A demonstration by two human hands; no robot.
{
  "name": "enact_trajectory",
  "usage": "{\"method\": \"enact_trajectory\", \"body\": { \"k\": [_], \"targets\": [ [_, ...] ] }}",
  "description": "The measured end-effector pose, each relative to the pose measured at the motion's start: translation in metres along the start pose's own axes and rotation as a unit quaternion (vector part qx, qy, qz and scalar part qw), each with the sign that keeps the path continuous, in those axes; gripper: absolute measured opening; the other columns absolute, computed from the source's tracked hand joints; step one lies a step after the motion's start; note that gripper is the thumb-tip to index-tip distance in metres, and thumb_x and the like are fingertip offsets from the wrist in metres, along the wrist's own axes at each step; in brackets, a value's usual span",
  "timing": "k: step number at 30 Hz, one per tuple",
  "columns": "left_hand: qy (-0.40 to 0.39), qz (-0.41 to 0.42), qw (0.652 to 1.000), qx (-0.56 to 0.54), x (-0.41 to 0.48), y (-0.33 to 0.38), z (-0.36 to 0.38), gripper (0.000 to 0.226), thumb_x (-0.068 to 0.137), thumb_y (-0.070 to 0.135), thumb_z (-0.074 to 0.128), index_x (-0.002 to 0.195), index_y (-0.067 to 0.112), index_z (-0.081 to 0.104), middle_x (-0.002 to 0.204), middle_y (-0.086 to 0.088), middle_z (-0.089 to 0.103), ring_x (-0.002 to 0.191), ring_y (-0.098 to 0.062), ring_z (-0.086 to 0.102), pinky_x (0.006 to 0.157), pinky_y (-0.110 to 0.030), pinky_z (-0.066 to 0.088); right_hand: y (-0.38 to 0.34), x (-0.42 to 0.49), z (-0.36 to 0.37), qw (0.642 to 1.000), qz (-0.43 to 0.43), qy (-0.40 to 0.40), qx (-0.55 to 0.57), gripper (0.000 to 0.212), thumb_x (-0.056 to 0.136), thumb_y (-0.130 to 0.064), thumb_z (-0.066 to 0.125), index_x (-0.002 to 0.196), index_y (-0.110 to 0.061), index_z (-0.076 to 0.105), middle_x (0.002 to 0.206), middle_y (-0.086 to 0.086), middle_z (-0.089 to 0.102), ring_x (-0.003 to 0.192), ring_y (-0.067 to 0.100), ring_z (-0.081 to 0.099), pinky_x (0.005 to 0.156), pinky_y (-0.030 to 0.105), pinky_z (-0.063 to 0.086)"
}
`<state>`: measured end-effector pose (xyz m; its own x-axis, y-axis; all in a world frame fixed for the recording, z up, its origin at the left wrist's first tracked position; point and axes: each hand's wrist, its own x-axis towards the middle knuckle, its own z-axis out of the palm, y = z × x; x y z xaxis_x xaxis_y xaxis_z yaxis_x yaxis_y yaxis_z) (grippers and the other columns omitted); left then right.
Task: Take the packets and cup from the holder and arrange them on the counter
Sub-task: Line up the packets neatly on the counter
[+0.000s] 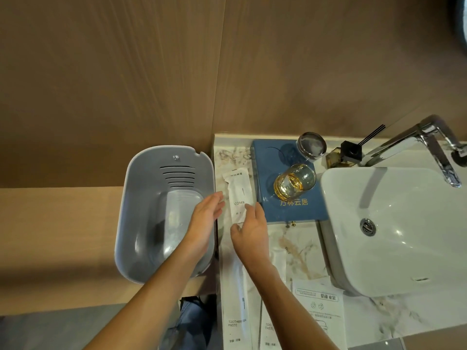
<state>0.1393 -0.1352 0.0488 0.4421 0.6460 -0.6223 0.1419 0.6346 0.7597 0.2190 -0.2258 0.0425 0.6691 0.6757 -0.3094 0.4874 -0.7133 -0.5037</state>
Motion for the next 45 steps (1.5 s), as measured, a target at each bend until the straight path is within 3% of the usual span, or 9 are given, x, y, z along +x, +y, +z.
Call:
{"method": "enact_trajectory", "body": {
  "k": [4, 8, 18, 24, 29, 34, 39, 42, 45],
  "targets": [
    [-0.017, -0.039, 0.999, -0.014, -0.001, 0.011, 0.018, 0.031, 0.108, 0.036, 0.042, 0.126, 0.019, 0.060, 0.113, 0.010, 0.069, 0.109, -0.009, 0.065, 0.093, -0.018, 0.047, -0.002, 0.009, 0.001, 0.998, 0.023, -0.047, 0.042, 0.066, 0.095, -0.018, 0.058, 0.155, -0.009, 0.033, 0.166, 0.017, 0.023, 0.153, 0.031, 0.022, 0.124, 0.037, 0.022],
    [-0.010, -0.041, 0.999, 0.004, 0.010, 0.025, 0.015, 0.051, 0.107, 0.043, 0.041, 0.149, 0.014, 0.051, 0.152, -0.004, 0.055, 0.140, -0.022, 0.051, 0.118, -0.036, 0.035, -0.009, 0.028, -0.001, 0.997, 0.003, -0.065, 0.042, 0.070, 0.095, -0.024, 0.061, 0.157, -0.016, 0.031, 0.166, 0.011, 0.021, 0.153, 0.029, 0.021, 0.123, 0.036, 0.021],
    [0.000, -0.015, 1.000, -0.007, 0.040, 0.064, 0.018, 0.049, 0.106, 0.045, 0.043, 0.145, 0.018, 0.056, 0.152, -0.001, 0.055, 0.126, -0.014, 0.051, 0.107, -0.032, 0.033, -0.031, 0.081, -0.002, 0.994, -0.037, -0.097, 0.021, 0.076, 0.098, -0.026, 0.059, 0.161, -0.020, 0.018, 0.170, 0.008, 0.007, 0.157, 0.029, 0.011, 0.124, 0.040, 0.021],
    [0.010, -0.011, 1.000, -0.007, 0.036, 0.059, 0.020, 0.051, 0.104, 0.047, 0.044, 0.147, 0.021, 0.054, 0.154, 0.003, 0.052, 0.144, -0.019, 0.044, 0.105, -0.030, 0.030, -0.032, 0.081, -0.005, 0.993, -0.049, -0.103, 0.005, 0.076, 0.098, -0.025, 0.059, 0.161, -0.021, 0.018, 0.170, 0.008, 0.006, 0.157, 0.029, 0.008, 0.125, 0.040, 0.019],
    [0.011, 0.015, 1.000, -0.022, 0.028, 0.058, 0.014, 0.045, 0.105, 0.040, 0.046, 0.140, 0.016, 0.060, 0.144, 0.000, 0.060, 0.135, -0.018, 0.051, 0.117, -0.033, 0.033, -0.023, 0.056, -0.027, 0.994, -0.082, -0.043, 0.053, 0.065, 0.096, -0.019, 0.060, 0.155, -0.014, 0.033, 0.163, 0.006, 0.032, 0.151, 0.021, 0.029, 0.120, 0.026, 0.024],
    [0.026, 0.030, 0.991, 0.129, -0.016, 0.019, -0.011, 0.022, 0.098, 0.025, 0.064, 0.119, 0.023, 0.066, 0.115, -0.004, 0.073, 0.109, -0.020, 0.069, 0.099, -0.038, 0.053, 0.041, -0.039, -0.053, 0.995, 0.010, -0.014, 0.102, 0.029, 0.097, -0.024, 0.063, 0.125, -0.022, 0.063, 0.113, -0.008, 0.069, 0.094, 0.002, 0.066, 0.080, 0.011, 0.051],
    [0.008, 0.093, 0.896, 0.435, -0.092, -0.075, -0.031, 0.035, 0.090, 0.027, 0.075, 0.121, 0.024, 0.059, 0.102, 0.008, 0.063, 0.089, -0.007, 0.063, 0.071, -0.015, 0.045, 0.087, -0.138, -0.027, 0.997, 0.014, -0.050, 0.056, 0.027, 0.092, -0.015, 0.061, 0.117, -0.020, 0.067, 0.110, -0.007, 0.068, 0.080, -0.002, 0.063, 0.072, 0.018, 0.056],
    [-0.022, 0.168, 0.838, 0.519, -0.123, -0.120, -0.036, 0.049, 0.090, 0.026, 0.072, 0.136, 0.019, 0.056, 0.129, 0.002, 0.060, 0.118, -0.019, 0.060, 0.091, -0.017, 0.045, 0.091, -0.163, -0.017, 0.997, 0.010, -0.068, 0.035, 0.035, 0.091, -0.014, 0.059, 0.125, -0.020, 0.064, 0.117, -0.006, 0.065, 0.081, -0.005, 0.060, 0.071, 0.006, 0.044],
    [-0.096, 0.249, 0.738, 0.620, -0.140, -0.154, -0.041, 0.073, 0.099, 0.037, 0.054, 0.162, 0.015, 0.024, 0.171, -0.006, 0.023, 0.158, -0.023, 0.022, 0.125, -0.036, 0.027, 0.096, -0.171, -0.009, 0.994, -0.033, -0.105, -0.016, 0.055, 0.092, -0.008, 0.055, 0.146, -0.016, 0.050, 0.150, -0.003, 0.049, 0.130, 0.011, 0.054, 0.104, 0.011, 0.036]
  ]
}}
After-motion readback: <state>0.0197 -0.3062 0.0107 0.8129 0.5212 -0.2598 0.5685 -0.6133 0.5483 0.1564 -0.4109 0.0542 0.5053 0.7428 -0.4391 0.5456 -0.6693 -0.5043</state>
